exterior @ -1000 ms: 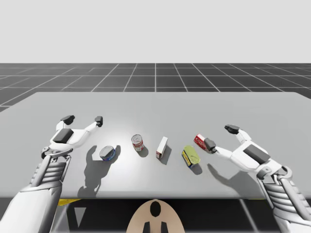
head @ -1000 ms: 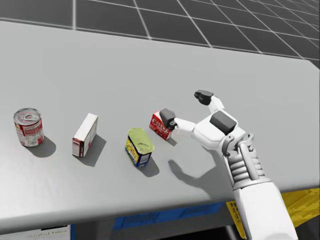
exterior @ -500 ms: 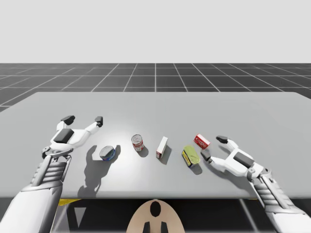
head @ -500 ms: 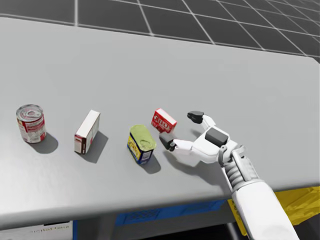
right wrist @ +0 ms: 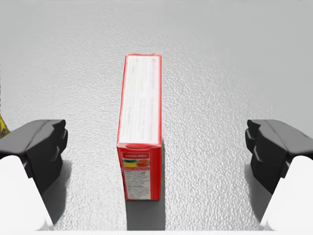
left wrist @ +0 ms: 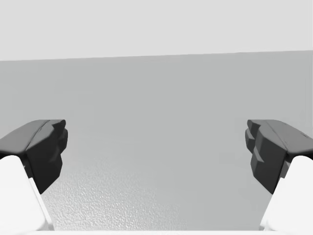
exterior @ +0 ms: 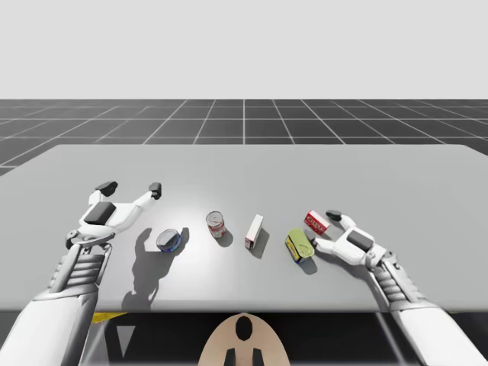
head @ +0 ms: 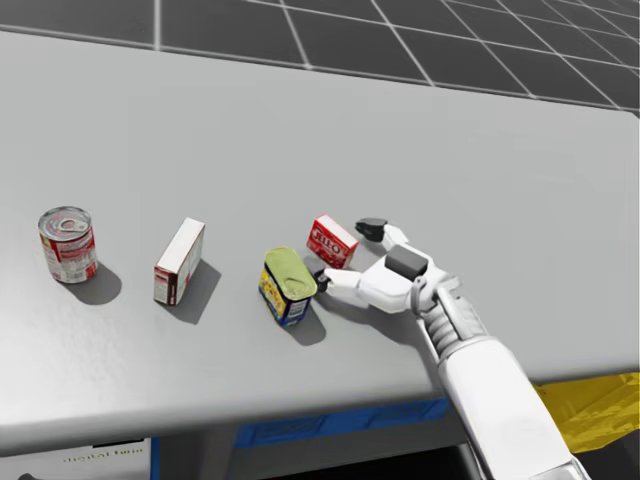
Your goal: Grasp the gelatin box and hold it up.
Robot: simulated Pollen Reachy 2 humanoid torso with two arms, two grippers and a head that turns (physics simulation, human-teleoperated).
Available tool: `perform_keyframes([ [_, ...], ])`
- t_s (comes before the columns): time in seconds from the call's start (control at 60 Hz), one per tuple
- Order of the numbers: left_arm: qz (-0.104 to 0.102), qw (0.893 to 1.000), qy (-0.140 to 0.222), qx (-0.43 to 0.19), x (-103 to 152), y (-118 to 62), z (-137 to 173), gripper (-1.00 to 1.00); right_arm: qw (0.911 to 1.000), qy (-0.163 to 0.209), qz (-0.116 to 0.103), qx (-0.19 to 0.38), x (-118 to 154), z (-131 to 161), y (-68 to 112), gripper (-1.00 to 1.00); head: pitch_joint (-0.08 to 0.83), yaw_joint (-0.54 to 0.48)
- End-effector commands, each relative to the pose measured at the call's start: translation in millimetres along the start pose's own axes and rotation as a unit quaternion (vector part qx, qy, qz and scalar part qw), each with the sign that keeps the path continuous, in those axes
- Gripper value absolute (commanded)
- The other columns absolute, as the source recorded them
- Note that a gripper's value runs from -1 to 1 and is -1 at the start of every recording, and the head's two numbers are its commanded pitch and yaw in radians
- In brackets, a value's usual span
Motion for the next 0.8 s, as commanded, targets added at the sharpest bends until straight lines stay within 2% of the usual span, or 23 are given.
perform_keyframes([
  [0.017,0.0,1.0,0.0,0.0,0.0,0.0,0.0,-1.0,0.9999,0.01,-0.01,0.005,0.6,-7.2,1.0,-1.0,0.662,-0.34],
  [0.05,0.0,1.0,0.0,0.0,0.0,0.0,0.0,-1.0,0.9996,0.016,-0.02,0.01,-0.5,-6.8,1.1,-1.0,0.662,-0.34],
  [0.083,0.0,1.0,0.0,0.0,0.0,0.0,0.0,-1.0,0.9988,0.026,-0.04,0.013,-1.2,-5.5,1.6,-0.88,0.662,-0.34],
  [0.1,0.0,1.0,0.0,0.0,0.0,0.0,0.0,-1.0,0.9983,0.028,-0.05,0.012,-1.7,-5.0,2.3,-0.67,0.662,-0.34],
  [0.117,0.0,1.0,0.0,0.0,0.0,0.0,0.0,-1.0,0.9982,0.027,-0.052,0.01,-2.1,-4.8,2.6,-0.53,0.662,-0.34],
  [0.133,0.0,1.0,0.0,0.0,0.0,0.0,0.0,-1.0,0.9987,0.026,-0.043,0.01,-3.1,-4.6,2.6,0.24,0.661,-0.34],
  [0.15,0.0,1.0,0.0,0.0,0.0,0.0,0.0,-1.0,0.9989,0.026,-0.037,0.011,-4.3,-4.1,2.8,0.83,0.66,-0.34],
  [0.183,-0.001,1.0,-0.003,0.002,0.0,0.1,-0.2,-1.0,0.999,0.026,-0.034,0.006,-4.9,-4.2,2.5,1.0,0.659,-0.34],
  [0.4,-0.001,1.0,-0.002,0.002,0.7,0.6,-0.1,-1.0,0.999,0.032,-0.032,0.005,-7.0,-3.3,2.5,1.0,0.631,-0.34],
  [0.483,-0.001,1.0,-0.002,0.002,0.7,0.6,-0.1,-1.0,0.999,0.03,-0.033,0.004,-7.4,-3.3,2.1,1.0,0.582,-0.33],
  [0.667,-0.001,1.0,-0.002,0.002,0.7,0.6,-0.1,-1.0,0.9991,0.029,-0.032,0.004,-8.9,-3.7,2.5,1.0,0.408,-0.33],
  [0.8,-0.003,1.0,0.0,0.003,-0.3,0.2,-0.3,-1.0,0.999,0.028,-0.033,0.006,-9.1,-3.7,2.9,1.0,0.34,-0.34],
])
